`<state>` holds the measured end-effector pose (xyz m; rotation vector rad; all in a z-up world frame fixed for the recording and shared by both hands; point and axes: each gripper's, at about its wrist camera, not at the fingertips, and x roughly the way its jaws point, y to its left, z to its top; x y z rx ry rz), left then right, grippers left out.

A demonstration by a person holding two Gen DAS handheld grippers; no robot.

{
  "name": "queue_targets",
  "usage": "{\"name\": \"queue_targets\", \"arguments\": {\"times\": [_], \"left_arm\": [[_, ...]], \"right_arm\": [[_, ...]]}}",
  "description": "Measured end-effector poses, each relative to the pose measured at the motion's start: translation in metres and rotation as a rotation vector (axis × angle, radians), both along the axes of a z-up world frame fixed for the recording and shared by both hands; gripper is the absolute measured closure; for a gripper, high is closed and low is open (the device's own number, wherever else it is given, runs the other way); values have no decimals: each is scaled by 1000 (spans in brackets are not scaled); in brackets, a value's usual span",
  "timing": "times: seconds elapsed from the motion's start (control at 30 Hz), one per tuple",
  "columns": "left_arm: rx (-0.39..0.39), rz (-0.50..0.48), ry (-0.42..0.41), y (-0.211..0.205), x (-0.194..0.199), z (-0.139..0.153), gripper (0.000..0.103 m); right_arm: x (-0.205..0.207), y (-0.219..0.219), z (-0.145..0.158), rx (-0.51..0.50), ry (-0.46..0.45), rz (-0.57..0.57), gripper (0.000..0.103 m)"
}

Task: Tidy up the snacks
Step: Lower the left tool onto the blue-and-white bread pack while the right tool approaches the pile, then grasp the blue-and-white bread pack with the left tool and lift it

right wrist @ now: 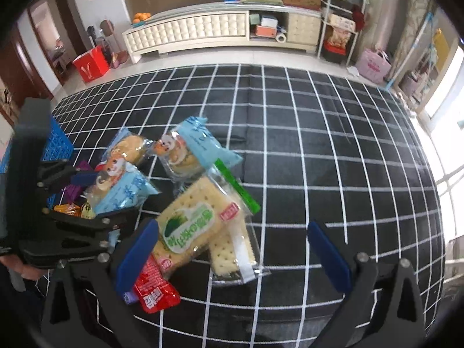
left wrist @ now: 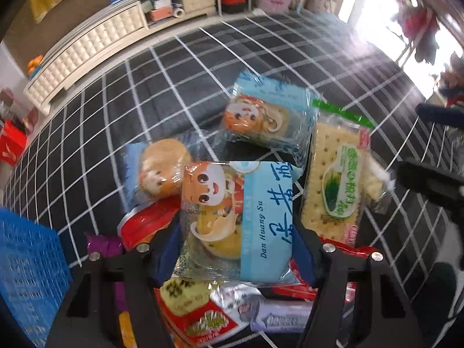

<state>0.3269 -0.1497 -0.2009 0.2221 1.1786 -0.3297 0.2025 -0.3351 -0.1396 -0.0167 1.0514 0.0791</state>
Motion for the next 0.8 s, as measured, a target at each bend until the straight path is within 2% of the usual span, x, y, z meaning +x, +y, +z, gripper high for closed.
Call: {"name": "queue_targets", "arguments": {"times": [0.03,0.13,0.27,0.43,0.53,0.6,0.7,0.8], "left_arm": [[-13,18,-11,6,-3,6,38],[32,93,-73,19,-9,23,38],[-19,190,-114,42,-15,39,38],[-39,233,-125,58,-17,36,38],[-11,256,-131,65,-10,33,38],[-34,266,-123,66,-6,31,38],[-57,279,-128,66,-3,32,38],[-62,299,-138,67,-2,31,38]], "right_arm": [[2,2,2,-5,-6,10,0],[11,9,5,-5,-20,38,0],[29,28,-1,-12,-6,102,0],[50,49,-12,-79,3,161,0],[67,56,-23,-84,30,199,0],[79,59,-35,-97,65,215,0],[89,63,-47,-132,89,240,6],[96,63,-52,-147,92,257,7]]}}
